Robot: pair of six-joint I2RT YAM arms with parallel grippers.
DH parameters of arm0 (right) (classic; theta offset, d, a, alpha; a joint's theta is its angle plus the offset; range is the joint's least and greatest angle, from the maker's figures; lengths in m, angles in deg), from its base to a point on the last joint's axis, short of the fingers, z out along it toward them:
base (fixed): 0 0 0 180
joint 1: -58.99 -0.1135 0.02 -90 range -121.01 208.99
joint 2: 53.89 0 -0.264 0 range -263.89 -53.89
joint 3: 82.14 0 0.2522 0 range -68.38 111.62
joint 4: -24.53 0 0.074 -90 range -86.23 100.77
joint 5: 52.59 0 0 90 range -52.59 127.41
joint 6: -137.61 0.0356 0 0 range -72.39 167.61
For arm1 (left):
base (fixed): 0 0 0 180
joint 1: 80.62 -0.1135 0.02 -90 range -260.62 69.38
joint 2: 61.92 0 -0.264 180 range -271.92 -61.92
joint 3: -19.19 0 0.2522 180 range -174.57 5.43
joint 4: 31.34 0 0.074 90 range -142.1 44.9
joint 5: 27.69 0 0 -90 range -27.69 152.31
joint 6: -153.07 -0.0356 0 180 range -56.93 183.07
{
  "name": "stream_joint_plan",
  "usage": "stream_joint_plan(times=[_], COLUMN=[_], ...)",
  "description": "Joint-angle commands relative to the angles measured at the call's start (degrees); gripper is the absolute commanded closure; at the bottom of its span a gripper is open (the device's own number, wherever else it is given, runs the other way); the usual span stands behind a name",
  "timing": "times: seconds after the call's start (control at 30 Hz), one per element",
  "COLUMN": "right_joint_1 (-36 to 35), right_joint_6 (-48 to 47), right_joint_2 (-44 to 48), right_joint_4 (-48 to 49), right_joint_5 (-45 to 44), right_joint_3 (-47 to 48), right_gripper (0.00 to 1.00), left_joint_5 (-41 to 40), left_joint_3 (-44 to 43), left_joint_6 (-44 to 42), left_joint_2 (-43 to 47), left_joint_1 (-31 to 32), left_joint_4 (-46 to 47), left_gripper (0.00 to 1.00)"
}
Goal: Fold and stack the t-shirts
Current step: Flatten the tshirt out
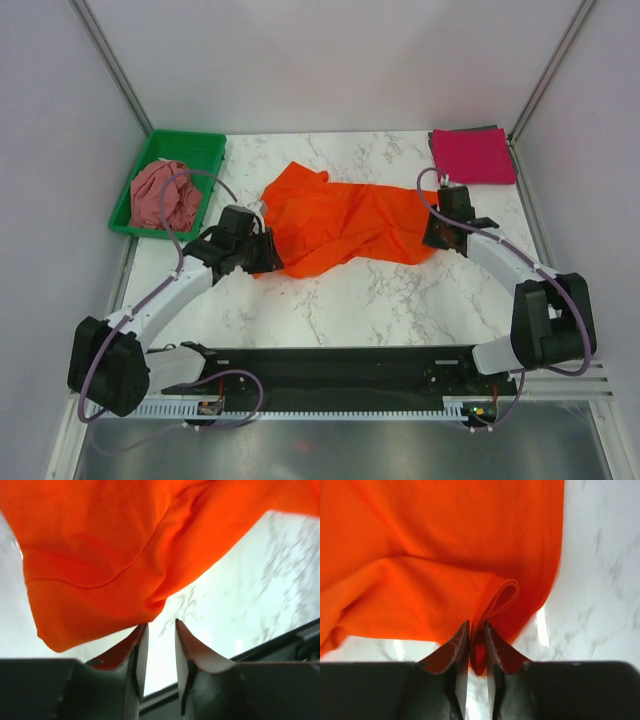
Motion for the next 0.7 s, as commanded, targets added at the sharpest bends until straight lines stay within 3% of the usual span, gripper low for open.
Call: stream_joint_plan(times=[0.0,0.03,0.07,0.13,0.23,0.33,0.5,0.6,0.67], right_joint_1=[0.05,0.05,-0.04,0.05,-0.04,-0.22,-0.22,-0.30,-0.31], right_joint_6=[6.53,6.89,7.85,9.86,13.47,14.62,17.26,15.42,13.92], right_joint_2=[7.01,7.72,8.51,10.27,11.07,9.75,4.40,-1.31,-5.17], right_joint_4=[2.98,1.92,0.95,-2.12,-3.98,-4.15,-4.24,-3.19,-3.01], right_joint_5=[1.00,1.70,2.31,3.02,3.90,3.55,-0.14,-0.23,0.47], right_joint_3=[-7.18,-7.71,-8.15,-7.55,-6.75,-5.26,-0.43,3.09,4.41], right_gripper=[0.73,0.68,0.57,0.52,0.46,0.44,0.43,0.43,0.43], left_joint_5=[4.67,4.67,4.50,2.58,-1.21,-0.17,-2.01,2.98,7.30], left_joint_3=[5.01,6.33,6.60,5.91,3.27,1.69,3.79,2.22,2.39], left_joint_6=[2.09,2.61,3.05,3.49,2.80,3.14,7.53,5.70,4.64], left_joint_2=[4.30,6.22,7.19,9.65,8.54,5.81,3.87,-1.55,-4.56], left_joint_1=[0.38,0.38,0.38,0.38,-0.15,-4.18,-11.39,-12.37,-12.02], left_joint_4=[0.04,0.22,0.22,0.22,0.22,0.30,3.37,4.61,4.70], left_gripper=[0.63,0.51,0.47,0.36,0.29,0.33,0.30,0.30,0.37])
